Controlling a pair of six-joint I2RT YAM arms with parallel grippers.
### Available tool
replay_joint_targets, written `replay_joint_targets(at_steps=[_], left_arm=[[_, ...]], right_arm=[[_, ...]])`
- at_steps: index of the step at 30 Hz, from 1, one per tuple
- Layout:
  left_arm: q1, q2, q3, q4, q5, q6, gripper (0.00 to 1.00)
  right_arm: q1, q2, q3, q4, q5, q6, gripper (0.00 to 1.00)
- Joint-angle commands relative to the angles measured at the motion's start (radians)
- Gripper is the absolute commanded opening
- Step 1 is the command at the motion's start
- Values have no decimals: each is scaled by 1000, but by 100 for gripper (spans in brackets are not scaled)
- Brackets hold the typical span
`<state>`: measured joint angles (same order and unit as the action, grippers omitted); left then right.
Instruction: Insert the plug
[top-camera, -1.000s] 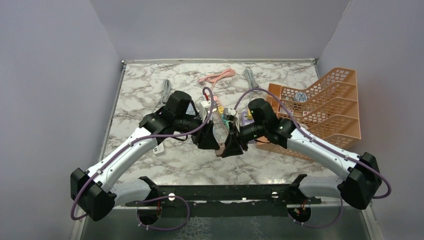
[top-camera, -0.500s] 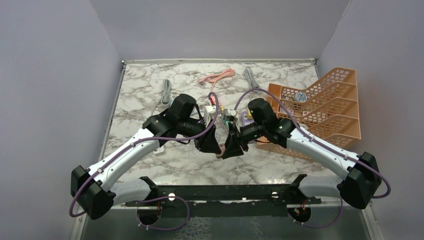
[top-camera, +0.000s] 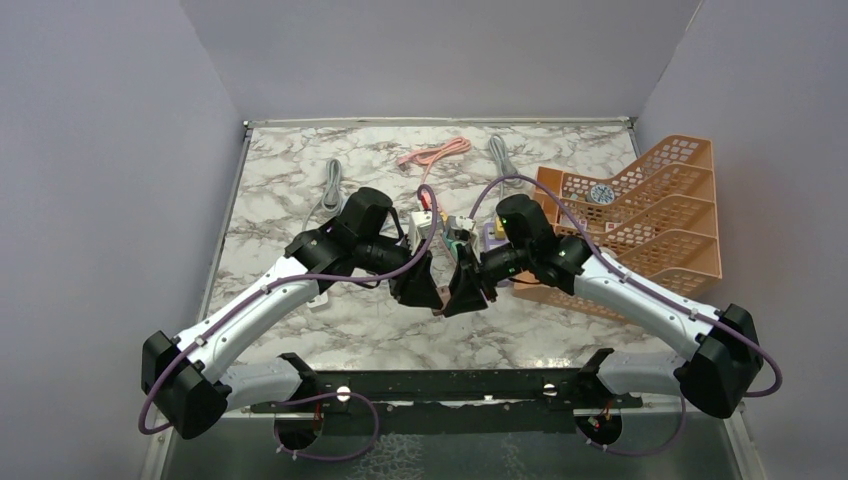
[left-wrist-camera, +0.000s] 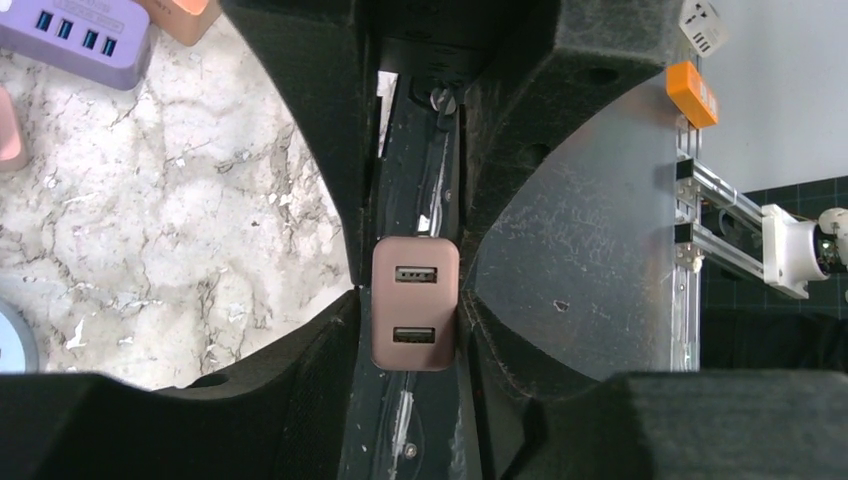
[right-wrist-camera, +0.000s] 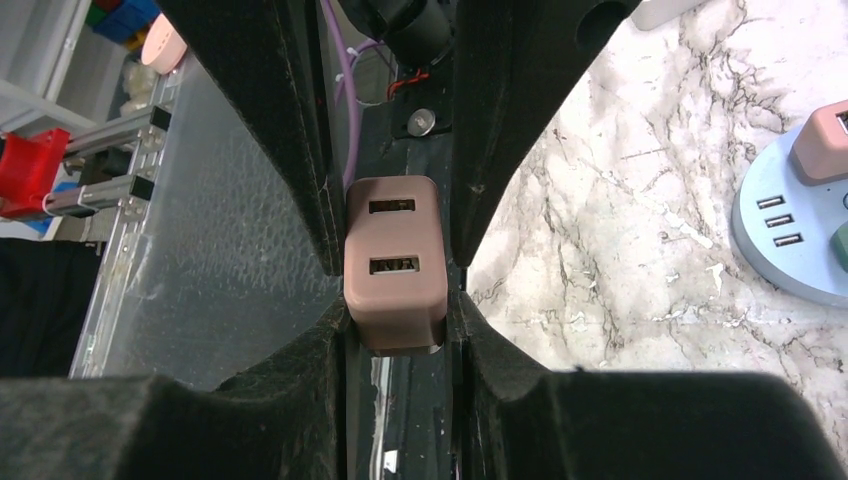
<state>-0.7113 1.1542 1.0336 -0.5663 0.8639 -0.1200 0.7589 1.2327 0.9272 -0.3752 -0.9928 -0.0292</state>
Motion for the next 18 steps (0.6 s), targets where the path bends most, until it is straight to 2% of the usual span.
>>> replay_joint_targets(at_steps=[1, 2, 4, 7, 10, 12, 14, 18], left_arm=[[-1, -11, -12, 37, -11, 9, 36], [-1, -16, -14, 44, -16, 6, 31], [-1, -34, -19, 56, -42, 2, 18], [-1, -65, -24, 63, -138, -4, 0], [1, -103, -35, 63, -283, -16, 0], [2, -133, -49, 66, -405, -41, 0], [5, -166, -72, 80, -551, -83, 0], [13, -220, -111, 84, -880, -184, 0]], right_arm=[[6, -2, 43, 29, -54, 9, 1], [6, -2, 40, 35, -47, 16, 1], [7, -11, 34, 45, -31, 30, 9], [6, -41, 17, 71, 12, 62, 31], [7, -89, -17, 114, 126, 132, 51], [5, -120, -24, 120, 280, 198, 61], [4, -148, -27, 101, 447, 257, 66], [5, -200, -55, 84, 675, 347, 70]])
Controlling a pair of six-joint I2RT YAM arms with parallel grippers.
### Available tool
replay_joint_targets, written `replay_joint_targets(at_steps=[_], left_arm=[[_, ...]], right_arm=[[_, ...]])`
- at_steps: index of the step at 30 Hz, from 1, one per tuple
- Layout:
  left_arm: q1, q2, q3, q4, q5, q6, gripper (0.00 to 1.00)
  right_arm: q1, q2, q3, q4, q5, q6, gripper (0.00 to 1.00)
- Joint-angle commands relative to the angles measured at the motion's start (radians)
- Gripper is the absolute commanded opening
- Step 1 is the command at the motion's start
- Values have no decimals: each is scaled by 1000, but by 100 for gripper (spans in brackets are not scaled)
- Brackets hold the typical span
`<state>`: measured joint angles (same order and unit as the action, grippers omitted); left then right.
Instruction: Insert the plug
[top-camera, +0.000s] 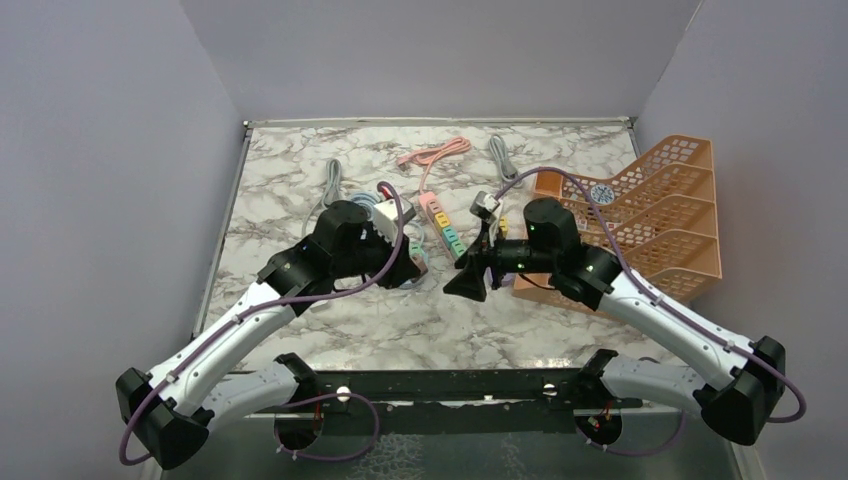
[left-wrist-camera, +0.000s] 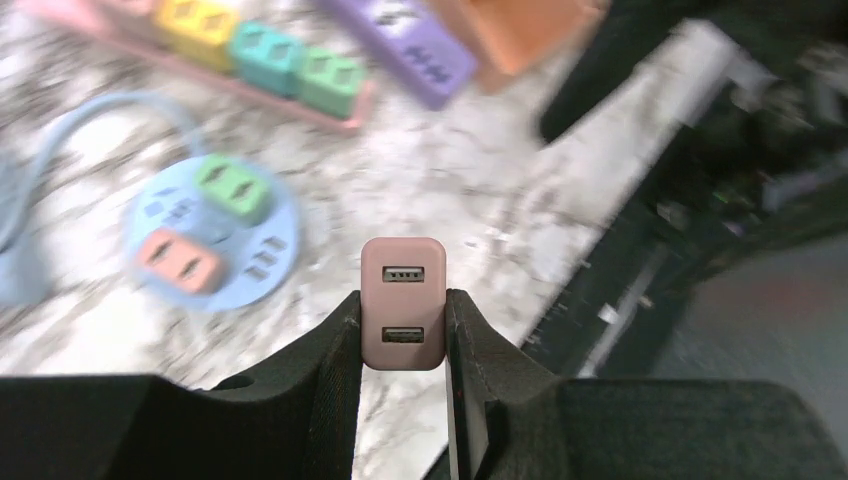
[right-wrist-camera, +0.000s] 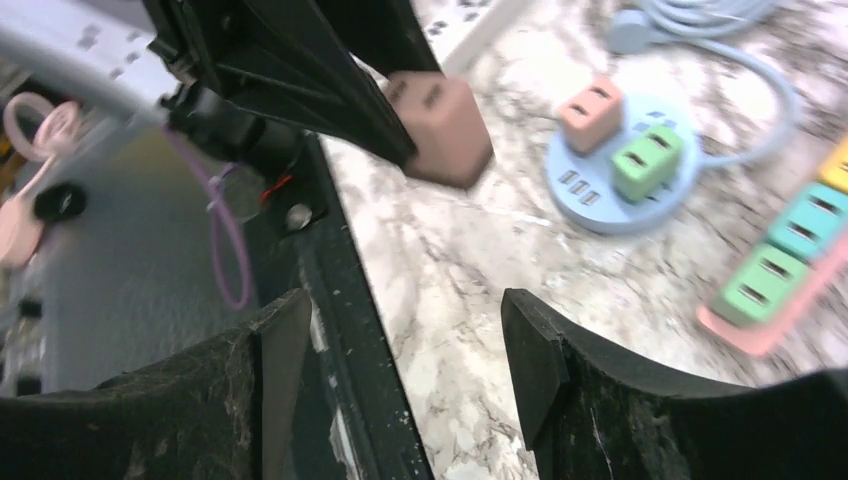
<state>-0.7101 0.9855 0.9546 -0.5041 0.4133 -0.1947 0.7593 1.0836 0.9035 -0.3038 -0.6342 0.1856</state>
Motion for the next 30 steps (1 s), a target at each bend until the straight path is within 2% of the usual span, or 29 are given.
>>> replay_joint_targets(at_steps=[1, 4, 9, 13, 20, 23, 26, 30], left_arm=[[14, -64, -39, 16, -511, -141, 0], [18, -95, -45, -21, -710, -232, 0], [20, -138, -56, -125, -960, -402, 0], [21, -164, -68, -208, -1085, -515, 0], [62, -131, -128, -233, -1091, -550, 0], [149, -113, -150, -214, -1035, -512, 0], [267, -105, -171, -165, -919, -445, 0], [349, -79, -203, -120, -840, -409, 0]], right_arm=[[4, -65, -39, 9, 356, 152, 70], [5, -113, -57, -7, 444, 213, 70], [5, -212, -97, -30, 566, 309, 70], [5, -301, -116, -74, 687, 377, 67], [5, -460, -158, -120, 920, 428, 65], [5, -509, -178, -136, 956, 436, 65], [5, -532, -197, -160, 968, 440, 64], [5, -532, -213, -212, 966, 469, 64]])
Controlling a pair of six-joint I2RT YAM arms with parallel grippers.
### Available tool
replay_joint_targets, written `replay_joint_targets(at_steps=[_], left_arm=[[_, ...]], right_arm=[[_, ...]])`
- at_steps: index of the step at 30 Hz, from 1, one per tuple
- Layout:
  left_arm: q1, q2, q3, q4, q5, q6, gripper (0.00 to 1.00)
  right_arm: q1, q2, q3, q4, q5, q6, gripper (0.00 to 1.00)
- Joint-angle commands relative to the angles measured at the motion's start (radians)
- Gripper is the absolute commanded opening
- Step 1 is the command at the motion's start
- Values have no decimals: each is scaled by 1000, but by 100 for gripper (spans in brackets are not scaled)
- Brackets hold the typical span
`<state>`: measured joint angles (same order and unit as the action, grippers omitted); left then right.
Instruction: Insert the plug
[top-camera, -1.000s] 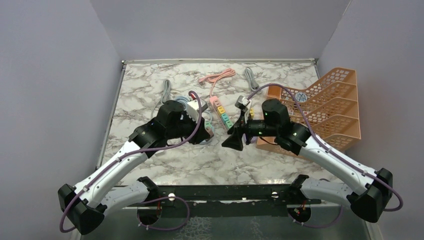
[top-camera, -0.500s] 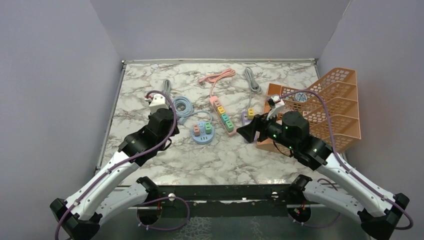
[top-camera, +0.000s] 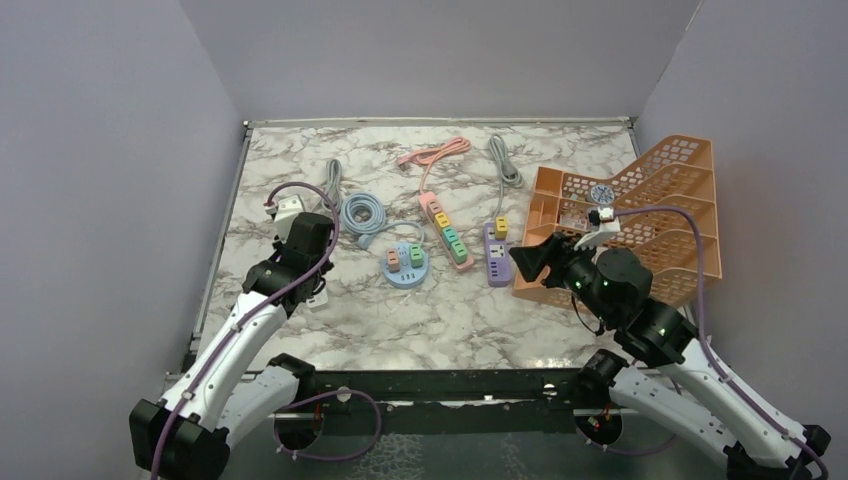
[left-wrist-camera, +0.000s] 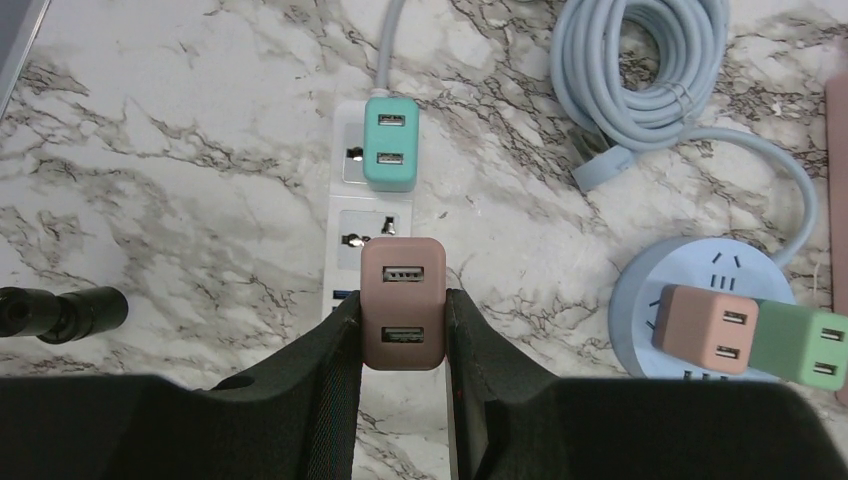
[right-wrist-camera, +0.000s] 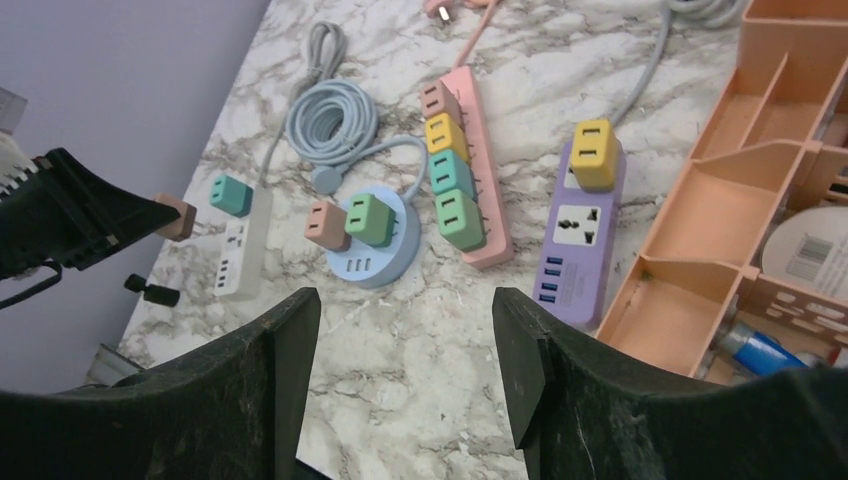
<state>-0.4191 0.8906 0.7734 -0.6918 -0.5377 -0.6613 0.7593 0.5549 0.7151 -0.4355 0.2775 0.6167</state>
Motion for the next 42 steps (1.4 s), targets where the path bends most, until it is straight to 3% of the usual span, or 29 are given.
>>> replay_joint_targets(at_steps=[1, 13, 19, 42], left_arm=[[72, 23, -31, 81, 122, 62, 0], [187, 118, -89, 204, 205, 110, 0], [194, 143, -111, 222, 167, 161, 0], [195, 166, -164, 288, 164, 135, 0]], right_arm=[[5, -3, -28, -92, 50, 45, 63], [5, -65, -85, -123, 24, 70, 63], [5, -58, -97, -112, 8, 71, 63], [4, -36, -110, -99, 1, 60, 63]])
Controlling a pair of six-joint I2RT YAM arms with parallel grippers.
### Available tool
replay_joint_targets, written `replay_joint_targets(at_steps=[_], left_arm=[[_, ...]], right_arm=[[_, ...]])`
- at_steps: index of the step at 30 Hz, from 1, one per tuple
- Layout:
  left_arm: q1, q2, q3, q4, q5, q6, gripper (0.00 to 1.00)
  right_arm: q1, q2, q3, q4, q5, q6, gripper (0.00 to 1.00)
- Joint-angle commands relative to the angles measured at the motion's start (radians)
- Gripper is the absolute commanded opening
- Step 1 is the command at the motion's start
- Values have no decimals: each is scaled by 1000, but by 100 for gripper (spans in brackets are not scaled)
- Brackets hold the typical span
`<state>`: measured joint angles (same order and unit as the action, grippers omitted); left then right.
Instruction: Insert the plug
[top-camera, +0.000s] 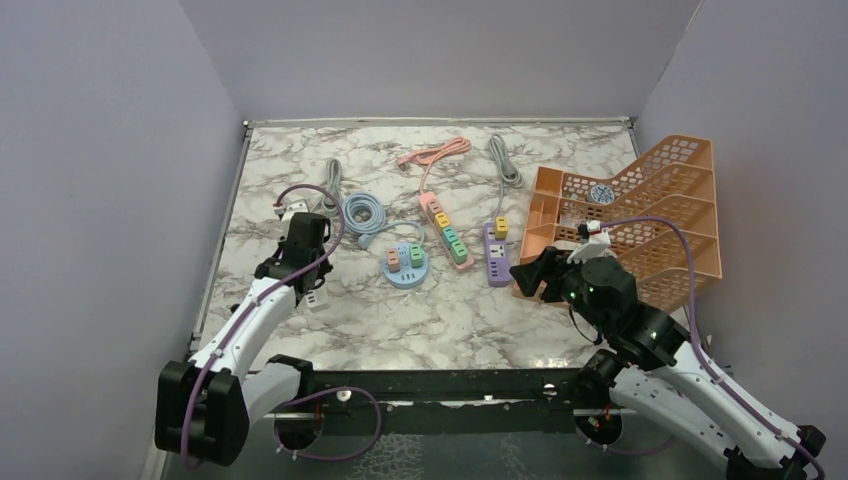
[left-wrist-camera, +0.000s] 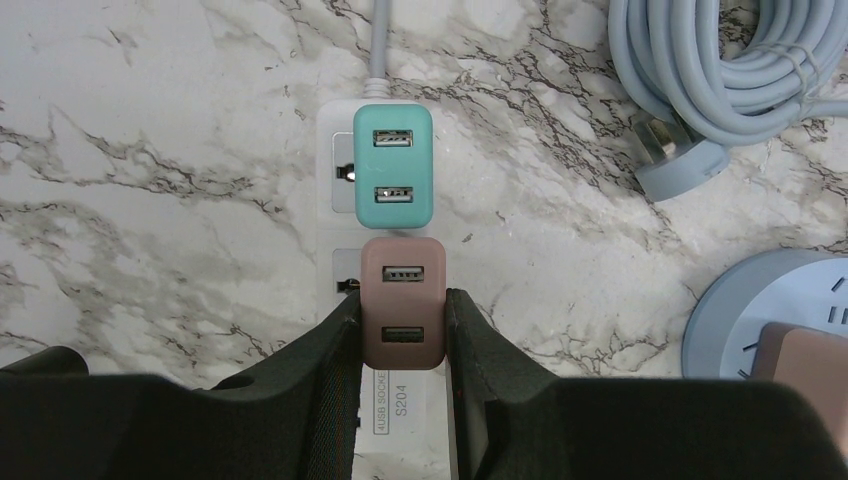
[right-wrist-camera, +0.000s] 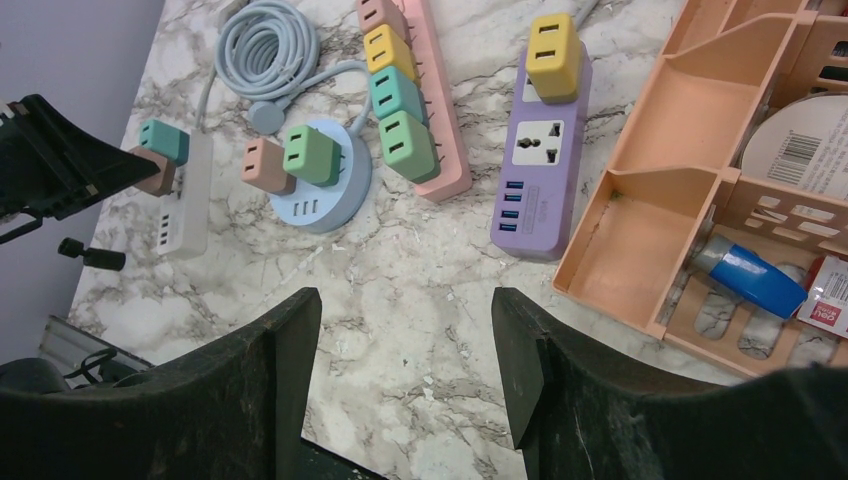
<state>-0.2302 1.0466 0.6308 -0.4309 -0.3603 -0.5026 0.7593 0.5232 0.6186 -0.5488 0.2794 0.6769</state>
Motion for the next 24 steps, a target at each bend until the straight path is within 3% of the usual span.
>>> replay_joint_targets(at_steps=[1, 10, 24], left_arm=[[6, 8, -27, 28, -18, -34, 0], [6, -27, -33, -22, -105, -84, 0], [6, 28, -52, 5, -16, -93, 0]], right_arm=[[5, -5, -13, 14, -1, 0, 63], [4, -10, -14, 5, 8, -3, 63], [5, -19, -16, -3, 8, 2, 63]])
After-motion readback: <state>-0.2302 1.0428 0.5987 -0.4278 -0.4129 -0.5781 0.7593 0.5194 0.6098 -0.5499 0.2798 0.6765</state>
